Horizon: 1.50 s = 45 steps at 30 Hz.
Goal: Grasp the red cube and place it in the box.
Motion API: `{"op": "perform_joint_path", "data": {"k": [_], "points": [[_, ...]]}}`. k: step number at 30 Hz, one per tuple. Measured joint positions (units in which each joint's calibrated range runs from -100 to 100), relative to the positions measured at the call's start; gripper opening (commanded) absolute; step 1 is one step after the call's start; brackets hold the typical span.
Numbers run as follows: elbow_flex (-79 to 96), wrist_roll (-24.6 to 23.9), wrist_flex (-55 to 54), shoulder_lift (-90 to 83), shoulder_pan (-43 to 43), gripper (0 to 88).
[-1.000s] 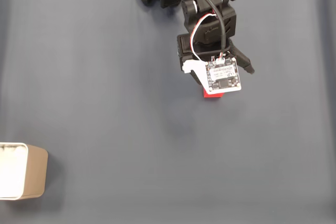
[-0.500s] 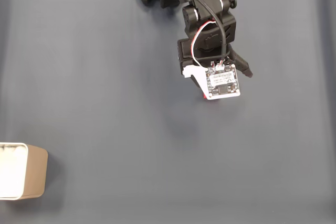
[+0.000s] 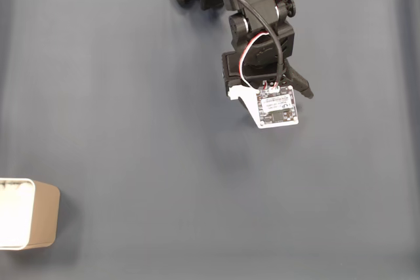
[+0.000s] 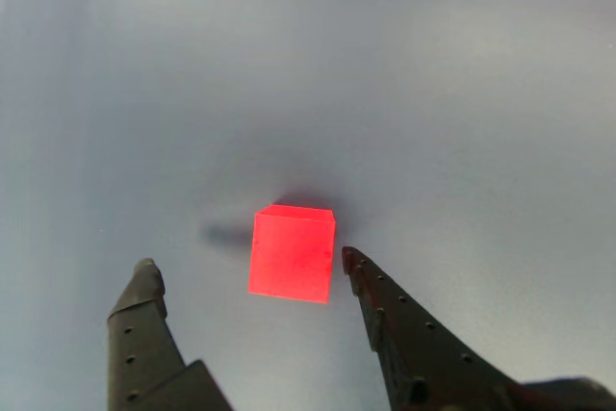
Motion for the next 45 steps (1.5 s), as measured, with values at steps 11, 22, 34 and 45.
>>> {"op": "perform_joint_path", "data": {"k": [11, 22, 34, 45], "points": [[0.0, -0.2, 0.0, 0.17, -0.07, 40.4], [-0.81, -0.29, -0.32, 0.17, -1.26, 40.1], [-0.9, -0.29, -0.32, 0.26, -1.78, 39.9], [-1.45, -0.29, -0.32, 0.87, -1.93, 26.2]]}}
